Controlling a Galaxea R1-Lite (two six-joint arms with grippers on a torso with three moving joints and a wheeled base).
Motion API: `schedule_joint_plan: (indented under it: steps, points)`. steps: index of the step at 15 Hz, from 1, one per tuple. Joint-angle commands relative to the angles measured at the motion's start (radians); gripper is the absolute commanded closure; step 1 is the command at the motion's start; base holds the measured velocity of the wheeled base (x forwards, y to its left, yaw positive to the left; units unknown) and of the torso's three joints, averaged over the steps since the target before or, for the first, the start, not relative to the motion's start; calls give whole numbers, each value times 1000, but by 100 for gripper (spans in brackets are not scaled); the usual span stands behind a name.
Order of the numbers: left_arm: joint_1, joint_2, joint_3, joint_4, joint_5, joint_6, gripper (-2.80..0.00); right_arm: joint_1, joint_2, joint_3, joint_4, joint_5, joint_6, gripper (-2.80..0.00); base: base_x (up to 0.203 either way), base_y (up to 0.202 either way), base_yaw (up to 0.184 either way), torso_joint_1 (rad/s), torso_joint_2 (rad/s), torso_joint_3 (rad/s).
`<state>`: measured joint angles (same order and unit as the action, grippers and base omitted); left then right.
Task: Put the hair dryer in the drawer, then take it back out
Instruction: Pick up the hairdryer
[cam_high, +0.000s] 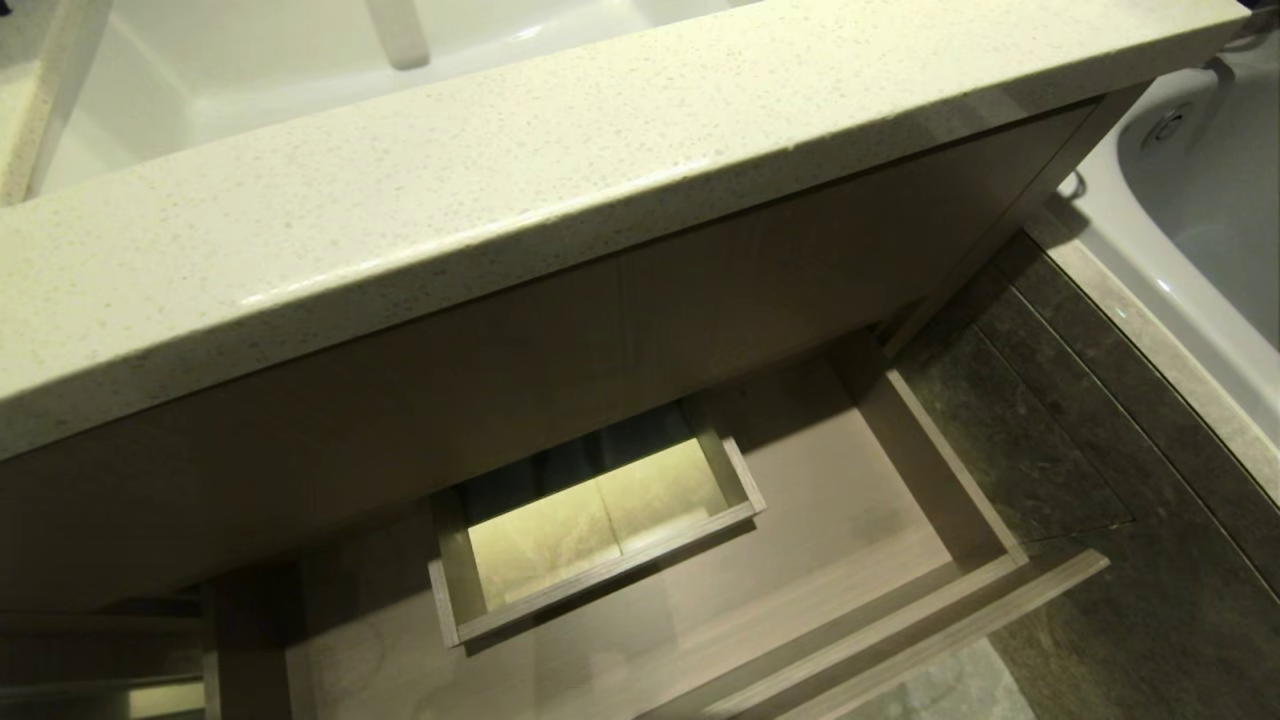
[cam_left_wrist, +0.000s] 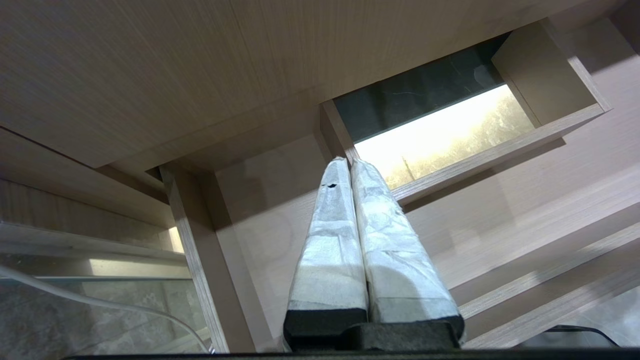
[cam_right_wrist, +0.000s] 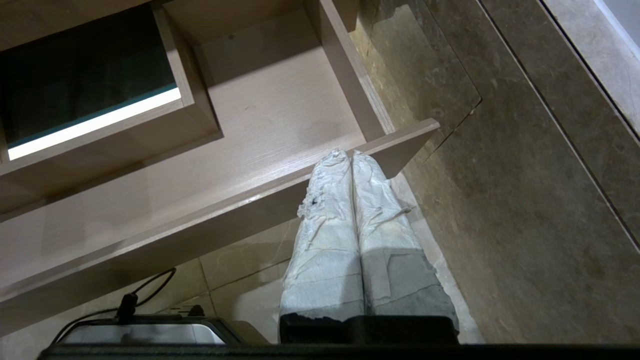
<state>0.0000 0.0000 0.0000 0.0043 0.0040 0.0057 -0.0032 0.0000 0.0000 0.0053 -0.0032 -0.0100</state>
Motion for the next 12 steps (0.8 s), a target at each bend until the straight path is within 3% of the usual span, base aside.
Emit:
schedule_joint_plan:
  steps: [1,12]
  points:
    - [0,0,0,0,1,0,0,0,2,2,-1,0,2,0,0,0,0,0,0,0]
    - [0,0,0,-1,-1,3,0,0,2,2,-1,2,2,0,0,0,0,0,0,0]
